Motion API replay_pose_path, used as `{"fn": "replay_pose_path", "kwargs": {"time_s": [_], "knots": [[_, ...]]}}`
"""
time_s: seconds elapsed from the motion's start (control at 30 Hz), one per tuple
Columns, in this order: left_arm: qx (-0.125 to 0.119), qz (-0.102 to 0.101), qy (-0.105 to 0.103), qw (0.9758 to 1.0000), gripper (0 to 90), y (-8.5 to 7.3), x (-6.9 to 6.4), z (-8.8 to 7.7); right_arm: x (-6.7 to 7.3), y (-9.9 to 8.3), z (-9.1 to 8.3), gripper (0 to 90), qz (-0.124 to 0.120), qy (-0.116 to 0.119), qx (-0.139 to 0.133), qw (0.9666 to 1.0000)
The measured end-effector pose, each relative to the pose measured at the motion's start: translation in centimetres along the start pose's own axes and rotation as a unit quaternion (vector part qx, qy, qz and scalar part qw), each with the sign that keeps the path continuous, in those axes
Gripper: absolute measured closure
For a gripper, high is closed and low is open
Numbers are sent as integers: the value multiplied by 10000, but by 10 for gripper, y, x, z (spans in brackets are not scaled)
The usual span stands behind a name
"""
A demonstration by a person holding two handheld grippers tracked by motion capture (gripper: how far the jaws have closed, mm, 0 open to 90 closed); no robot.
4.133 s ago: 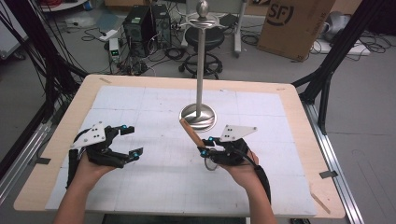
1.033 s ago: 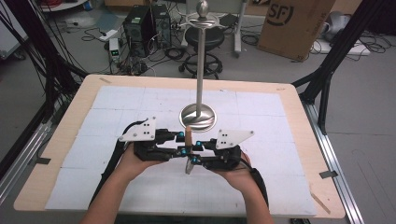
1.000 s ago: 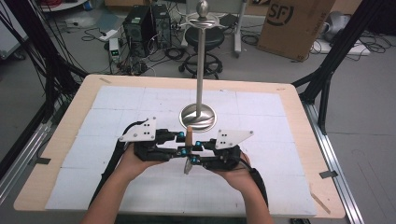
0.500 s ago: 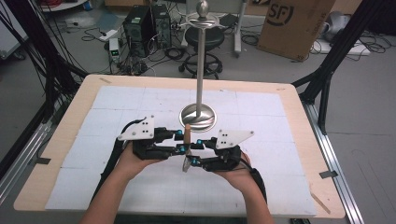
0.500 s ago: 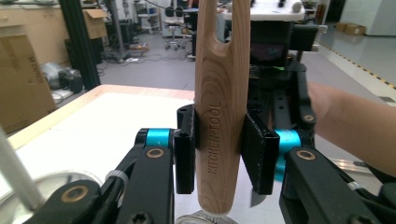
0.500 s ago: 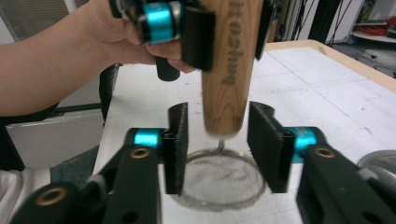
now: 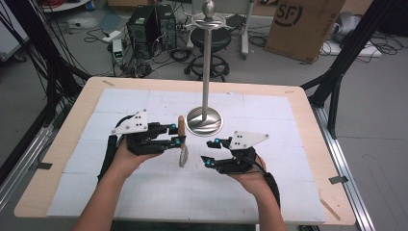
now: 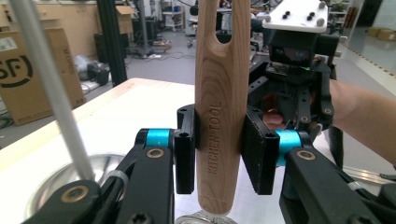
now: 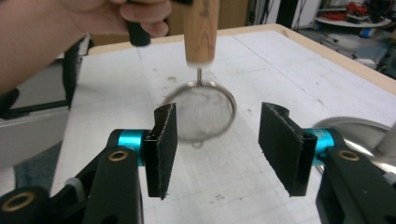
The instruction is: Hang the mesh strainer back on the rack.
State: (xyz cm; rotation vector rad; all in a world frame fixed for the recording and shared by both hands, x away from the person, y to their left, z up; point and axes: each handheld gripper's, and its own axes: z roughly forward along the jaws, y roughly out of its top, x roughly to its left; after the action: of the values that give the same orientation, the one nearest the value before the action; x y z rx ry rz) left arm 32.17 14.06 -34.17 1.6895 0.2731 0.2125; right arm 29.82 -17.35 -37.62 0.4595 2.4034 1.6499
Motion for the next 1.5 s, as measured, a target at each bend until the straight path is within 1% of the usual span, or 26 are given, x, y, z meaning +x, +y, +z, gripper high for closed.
{"fn": "replay_pose_path", "kwargs": {"time_s": [0.03,0.1,0.2,0.27,0.3,0.37,0.4,0.47,0.57,0.63,0.73,0.87,1.03,1.23,1.3,1.33,1.5], "knots": [[9,2,26,10000,683,1,2,-2,-1,0,0,445,8,-19,-2,10000],[-39,-58,29,10000,682,2,6,-6,-2,-1,-1,429,57,-16,-12,10000],[-43,-70,68,9999,682,5,11,-11,-3,-2,-2,403,145,-43,-43,9999],[-44,-67,88,9999,682,8,15,-14,-4,-2,-2,393,156,-56,-43,9999],[-51,-98,100,9999,682,10,17,-16,-4,-2,-2,387,160,-71,-28,9998],[-24,-139,37,9999,683,14,20,-18,-5,-3,-3,378,175,-78,-9,9998],[14,-126,27,9999,682,16,22,-19,-5,-3,-3,372,183,-75,1,9998],[144,-63,52,9999,683,23,26,-20,-6,-3,-3,360,218,-62,-20,9997],[56,-95,57,9999,682,34,33,-23,-6,-4,-3,354,221,-58,-8,9997],[41,-80,105,9999,682,42,37,-25,-6,-4,-2,349,238,-53,-9,9997],[68,-22,181,9998,682,53,42,-27,-7,-5,-3,341,275,-35,9,9996],[102,41,289,9995,682,68,47,-30,-9,-6,-7,332,306,-75,8,9995],[114,64,420,9990,682,82,54,-32,-11,-7,-11,325,321,-107,-44,9994],[126,119,571,9982,681,96,63,-30,-16,-10,-22,311,330,-264,-110,9990],[145,155,630,9978,682,100,65,-29,-19,-12,-27,308,366,-337,-131,9987],[129,143,651,9977,681,101,67,-29,-20,-14,-30,307,388,-370,-143,9985],[131,164,707,9973,681,111,74,-27,-25,-21,-42,306,501,-518,-215,9972]]}}
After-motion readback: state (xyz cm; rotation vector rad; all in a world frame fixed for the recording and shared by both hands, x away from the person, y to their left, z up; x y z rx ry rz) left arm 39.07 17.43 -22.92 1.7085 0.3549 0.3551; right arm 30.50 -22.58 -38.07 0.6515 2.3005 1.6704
